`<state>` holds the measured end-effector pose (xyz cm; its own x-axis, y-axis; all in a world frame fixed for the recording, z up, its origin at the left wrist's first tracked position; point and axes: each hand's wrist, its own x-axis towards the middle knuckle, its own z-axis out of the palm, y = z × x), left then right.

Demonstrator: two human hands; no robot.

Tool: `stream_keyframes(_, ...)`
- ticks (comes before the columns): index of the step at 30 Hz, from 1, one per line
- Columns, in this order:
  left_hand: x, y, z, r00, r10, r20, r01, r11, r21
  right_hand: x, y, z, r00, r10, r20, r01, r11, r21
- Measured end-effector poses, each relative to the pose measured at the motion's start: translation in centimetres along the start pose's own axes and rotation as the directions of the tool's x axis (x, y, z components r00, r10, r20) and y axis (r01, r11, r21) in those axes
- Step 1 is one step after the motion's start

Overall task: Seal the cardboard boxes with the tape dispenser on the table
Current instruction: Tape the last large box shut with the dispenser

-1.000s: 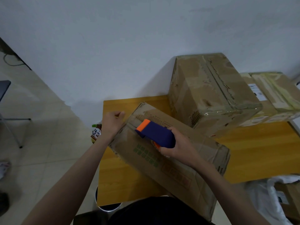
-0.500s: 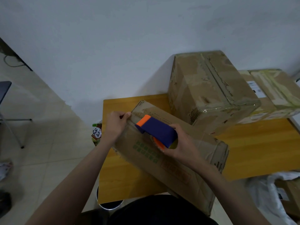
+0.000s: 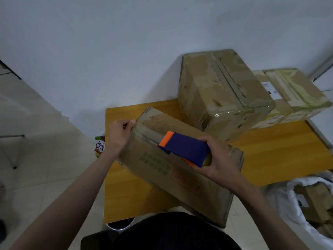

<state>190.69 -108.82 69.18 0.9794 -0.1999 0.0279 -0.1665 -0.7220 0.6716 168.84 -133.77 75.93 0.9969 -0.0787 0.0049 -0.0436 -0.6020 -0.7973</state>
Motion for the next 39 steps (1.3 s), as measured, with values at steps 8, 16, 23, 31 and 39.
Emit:
stream_keyframes(8, -3.6, -1.3, -0.9, 0.867, 0.389, 0.312, -0.474, 0.836, 0.277, 1.2, -1.4, 0.0, 0.998, -0.028, 0.060, 0.029, 0.999, -0.017)
stream_keyframes(16, -4.6, -1.8, -0.1, 0.823, 0.326, 0.464, -0.555, 0.631, 0.541, 1.5, -1.4, 0.2, 0.999, 0.005, 0.039, -0.002, 0.998, -0.069)
stream_keyframes(23, -6.0, -0.7, 0.8, 0.807, 0.333, 0.488, -0.568, 0.663, 0.487, 1.6, -0.8, 0.7, 1.000, 0.001, 0.011, 0.000, 0.997, -0.075)
stream_keyframes(31, -7.3, -0.4, 2.6, 0.769, 0.381, 0.513, -0.605, 0.692, 0.394, 0.5, 1.0, 1.9, 0.999, -0.032, -0.036, 0.028, 0.994, -0.103)
stream_keyframes(39, -2.9, -1.8, 0.3, 0.735, 0.364, 0.572, -0.632, 0.675, 0.382, 2.3, 1.1, 4.5, 0.995, -0.016, -0.094, 0.005, 0.994, -0.113)
